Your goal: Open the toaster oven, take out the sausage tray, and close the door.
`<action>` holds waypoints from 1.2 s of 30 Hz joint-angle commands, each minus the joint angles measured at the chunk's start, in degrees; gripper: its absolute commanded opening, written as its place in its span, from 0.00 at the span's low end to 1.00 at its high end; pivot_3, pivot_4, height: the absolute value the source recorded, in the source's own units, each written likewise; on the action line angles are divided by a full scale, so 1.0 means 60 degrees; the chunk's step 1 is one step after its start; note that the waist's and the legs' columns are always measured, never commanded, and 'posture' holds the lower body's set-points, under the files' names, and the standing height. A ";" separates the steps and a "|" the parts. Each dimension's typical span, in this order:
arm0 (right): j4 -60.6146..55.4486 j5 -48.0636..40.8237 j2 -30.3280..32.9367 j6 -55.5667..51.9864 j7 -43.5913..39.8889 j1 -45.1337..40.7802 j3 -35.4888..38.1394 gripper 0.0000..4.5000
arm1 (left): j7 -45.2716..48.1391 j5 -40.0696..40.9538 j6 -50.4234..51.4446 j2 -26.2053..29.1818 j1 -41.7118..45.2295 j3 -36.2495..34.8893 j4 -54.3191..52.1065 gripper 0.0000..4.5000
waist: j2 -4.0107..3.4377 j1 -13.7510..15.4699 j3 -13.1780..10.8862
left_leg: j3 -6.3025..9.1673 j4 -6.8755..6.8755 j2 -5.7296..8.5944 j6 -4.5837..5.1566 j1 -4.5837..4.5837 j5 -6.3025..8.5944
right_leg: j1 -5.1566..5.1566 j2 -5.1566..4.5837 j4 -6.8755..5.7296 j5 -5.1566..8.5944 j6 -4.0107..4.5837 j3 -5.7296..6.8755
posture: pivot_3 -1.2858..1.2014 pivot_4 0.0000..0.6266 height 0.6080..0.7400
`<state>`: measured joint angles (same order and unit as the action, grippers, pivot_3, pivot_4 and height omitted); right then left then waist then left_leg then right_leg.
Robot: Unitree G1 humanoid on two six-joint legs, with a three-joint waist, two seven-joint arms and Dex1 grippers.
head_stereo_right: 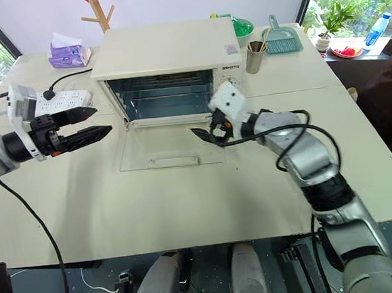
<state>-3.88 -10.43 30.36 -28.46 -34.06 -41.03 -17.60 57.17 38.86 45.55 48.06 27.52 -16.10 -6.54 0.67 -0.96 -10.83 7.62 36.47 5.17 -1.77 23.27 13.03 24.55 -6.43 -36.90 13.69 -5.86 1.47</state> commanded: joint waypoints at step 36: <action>1.2180 0.7046 -0.3745 0.8056 0.4550 -0.5821 -0.1845 0.49 | 0.0725 -0.0946 -0.1349 -0.0365 0.1887 0.1411 0.1966 1.00 | 0.0000 -0.0506 0.0000 | -0.0018 -0.0075 -0.0010 -0.0083 -0.0007 -0.0048 | 0.0066 0.0079 -0.0027 0.0000 0.0007 -0.0137 | 0.52 0.24 1.00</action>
<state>69.55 31.51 8.48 19.10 -7.84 -72.77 -29.03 61.13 33.57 38.69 45.71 37.13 -7.45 5.43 0.66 -4.00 -10.83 7.50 36.01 5.10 -2.26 23.23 12.74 24.96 -5.90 -37.06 13.69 -5.82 0.54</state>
